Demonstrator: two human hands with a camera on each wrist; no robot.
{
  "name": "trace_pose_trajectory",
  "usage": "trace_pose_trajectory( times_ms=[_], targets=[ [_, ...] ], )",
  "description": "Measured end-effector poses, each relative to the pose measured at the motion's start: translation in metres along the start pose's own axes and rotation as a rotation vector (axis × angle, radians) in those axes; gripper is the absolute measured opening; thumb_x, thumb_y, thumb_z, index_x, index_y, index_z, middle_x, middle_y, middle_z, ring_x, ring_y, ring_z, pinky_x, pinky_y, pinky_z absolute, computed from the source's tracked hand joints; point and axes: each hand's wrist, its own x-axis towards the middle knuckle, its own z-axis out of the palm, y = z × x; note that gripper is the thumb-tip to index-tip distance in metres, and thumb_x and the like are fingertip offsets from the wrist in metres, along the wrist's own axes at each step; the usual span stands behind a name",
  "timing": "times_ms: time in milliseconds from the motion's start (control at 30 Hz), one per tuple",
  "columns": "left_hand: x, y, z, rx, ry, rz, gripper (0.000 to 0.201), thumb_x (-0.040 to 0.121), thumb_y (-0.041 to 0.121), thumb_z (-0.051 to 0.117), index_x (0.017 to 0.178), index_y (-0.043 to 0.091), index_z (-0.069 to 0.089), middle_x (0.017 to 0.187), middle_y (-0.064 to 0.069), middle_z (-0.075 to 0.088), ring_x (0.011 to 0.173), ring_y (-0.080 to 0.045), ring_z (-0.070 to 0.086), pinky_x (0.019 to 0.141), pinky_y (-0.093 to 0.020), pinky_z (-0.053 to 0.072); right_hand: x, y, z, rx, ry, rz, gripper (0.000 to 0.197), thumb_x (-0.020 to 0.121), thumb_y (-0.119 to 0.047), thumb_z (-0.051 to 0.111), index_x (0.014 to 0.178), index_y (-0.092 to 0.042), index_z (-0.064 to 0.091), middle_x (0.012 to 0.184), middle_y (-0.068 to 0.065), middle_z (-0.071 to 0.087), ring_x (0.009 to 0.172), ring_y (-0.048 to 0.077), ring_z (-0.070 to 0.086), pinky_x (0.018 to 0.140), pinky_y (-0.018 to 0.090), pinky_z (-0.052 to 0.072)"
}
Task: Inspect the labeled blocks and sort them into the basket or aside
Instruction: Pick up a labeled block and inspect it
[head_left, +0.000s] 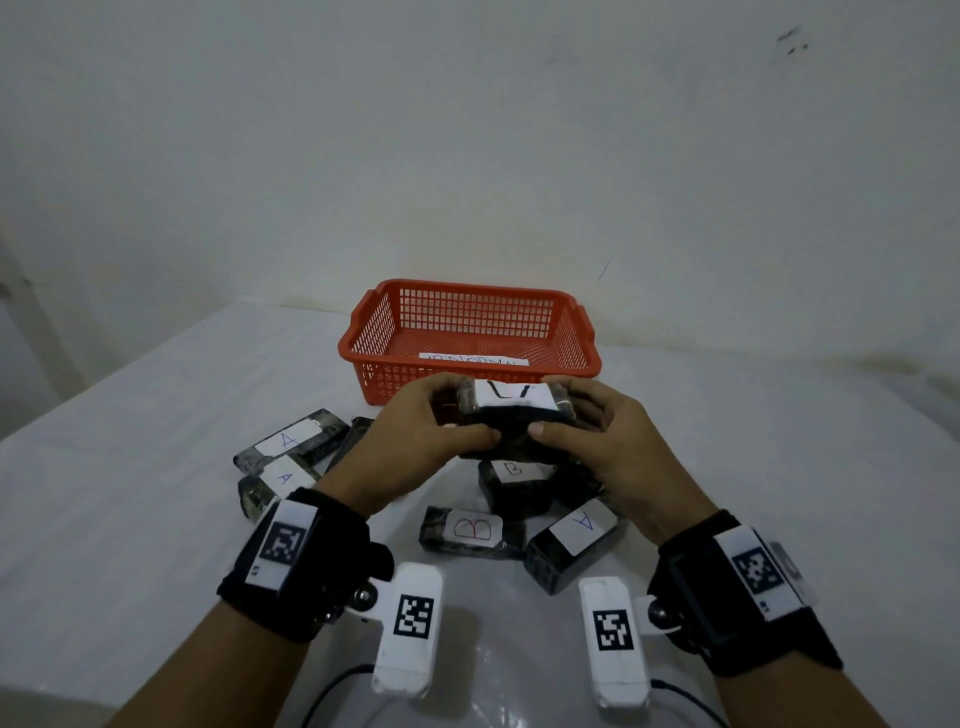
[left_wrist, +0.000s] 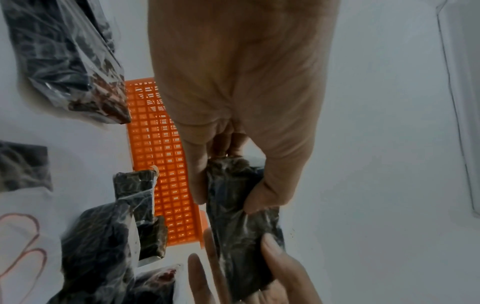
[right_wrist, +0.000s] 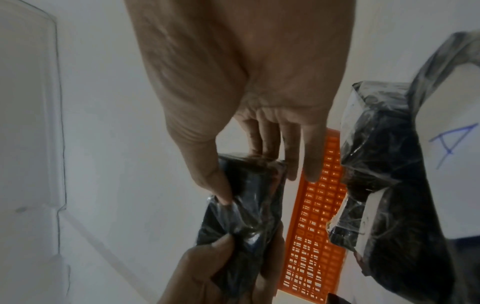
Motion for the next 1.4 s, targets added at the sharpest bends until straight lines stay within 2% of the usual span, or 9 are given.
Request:
trace_pose_trajectory(
  times_ms=[100,233,400,500,600,967,1167,1300,1400],
  targets=[
    [0.0,-0.002,-0.001,-0.011,0.006,0.031,0.046,0.078,0.007,0.083,0.116,0.021,0.063,0.119,0.012,0.071,0.111,0.003,0.066,0.084,-0.016,0.055,0.0,-0.006,0.002,0.051,-0.068,0.105,0.053,0.081,-0.035,0.08,0.13,-0.021,0.067,0.124,0.001,0.076,0.113,0.02,0.073,0.095,0.04,0.061],
    [-0.006,-0.001,0.002,-0.087,-0.074,0.029,0.058,0.077,0.0,0.083,0.124,0.02,0.056,0.123,0.01,0.068,0.111,0.004,0.066,0.079,-0.014,0.056,0.001,-0.008,0.004,0.09,-0.007,0.16,0.029,0.095,-0.029,0.07,0.118,-0.012,0.073,0.113,0.006,0.08,0.104,0.025,0.077,0.094,0.045,0.062],
    [-0.005,-0.001,0.007,-0.153,-0.068,-0.103,0.055,0.079,0.039,0.081,0.129,0.027,0.058,0.121,0.005,0.07,0.107,-0.013,0.072,0.089,-0.036,0.062,-0.001,-0.003,0.005,0.053,0.06,0.111,0.03,0.09,-0.016,0.078,0.119,-0.01,0.073,0.108,0.006,0.081,0.1,0.028,0.079,0.094,0.046,0.061],
    [-0.003,-0.001,0.008,-0.064,0.052,-0.085,0.031,0.091,0.018,0.073,0.121,0.02,0.065,0.105,-0.002,0.076,0.093,-0.012,0.076,0.076,-0.021,0.062,-0.001,-0.001,0.007,0.056,0.05,0.113,0.034,0.085,-0.017,0.082,0.117,-0.012,0.074,0.108,0.007,0.081,0.099,0.028,0.079,0.098,0.051,0.059],
    [-0.003,-0.002,0.008,-0.062,0.077,-0.034,0.032,0.089,0.009,0.074,0.119,0.017,0.068,0.101,0.003,0.077,0.089,-0.003,0.075,0.071,-0.01,0.056,-0.004,-0.001,0.01,0.018,-0.027,0.122,0.033,0.083,-0.018,0.084,0.115,-0.012,0.076,0.107,0.007,0.081,0.1,0.028,0.079,0.1,0.05,0.058],
    [-0.006,0.001,0.003,-0.111,-0.011,-0.072,0.03,0.088,0.012,0.076,0.117,0.015,0.07,0.106,-0.002,0.079,0.097,-0.014,0.077,0.085,-0.026,0.061,-0.007,-0.003,0.006,0.044,0.024,0.11,0.028,0.09,-0.014,0.077,0.118,-0.012,0.073,0.108,0.009,0.081,0.1,0.032,0.078,0.099,0.056,0.058],
    [-0.002,0.001,0.001,0.013,-0.027,-0.098,0.032,0.08,0.009,0.081,0.11,0.016,0.071,0.101,-0.003,0.078,0.094,-0.024,0.076,0.084,-0.036,0.062,-0.01,-0.015,0.005,-0.018,0.044,-0.002,0.034,0.084,-0.011,0.082,0.116,-0.017,0.073,0.104,0.006,0.081,0.093,0.026,0.08,0.089,0.045,0.063],
    [0.0,0.001,-0.002,0.029,0.007,-0.115,0.036,0.075,0.009,0.085,0.106,0.018,0.071,0.107,0.001,0.075,0.09,-0.018,0.076,0.079,-0.026,0.06,-0.008,-0.024,0.002,0.019,0.027,-0.04,0.029,0.086,-0.028,0.077,0.111,-0.013,0.074,0.105,0.008,0.08,0.097,0.024,0.077,0.087,0.037,0.06],
    [-0.002,-0.001,-0.003,-0.053,0.025,-0.114,0.036,0.074,0.011,0.087,0.106,0.017,0.071,0.109,0.0,0.075,0.098,-0.017,0.075,0.086,-0.029,0.06,-0.006,-0.023,-0.002,0.068,0.026,0.001,0.023,0.098,-0.022,0.064,0.112,-0.008,0.075,0.109,0.012,0.078,0.101,0.028,0.072,0.092,0.039,0.057]
  ],
)
